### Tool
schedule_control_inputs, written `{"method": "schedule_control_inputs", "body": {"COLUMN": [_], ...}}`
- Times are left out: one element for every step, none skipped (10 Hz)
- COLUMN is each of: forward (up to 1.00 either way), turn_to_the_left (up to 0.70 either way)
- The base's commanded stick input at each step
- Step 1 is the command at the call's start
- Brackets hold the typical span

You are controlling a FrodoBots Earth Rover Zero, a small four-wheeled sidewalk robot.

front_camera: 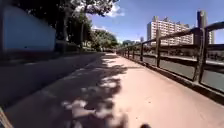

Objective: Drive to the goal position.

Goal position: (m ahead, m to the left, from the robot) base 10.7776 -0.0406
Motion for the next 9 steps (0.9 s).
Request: {"method": "schedule_control_inputs", "body": {"forward": [0.85, 0.85, 0.85, 0.85, 0.85, 0.85, 0.85, 0.85, 0.85], "turn_to_the_left": [0.00, 0.00, 0.00, 0.00, 0.00, 0.00, 0.00, 0.00, 0.00]}}
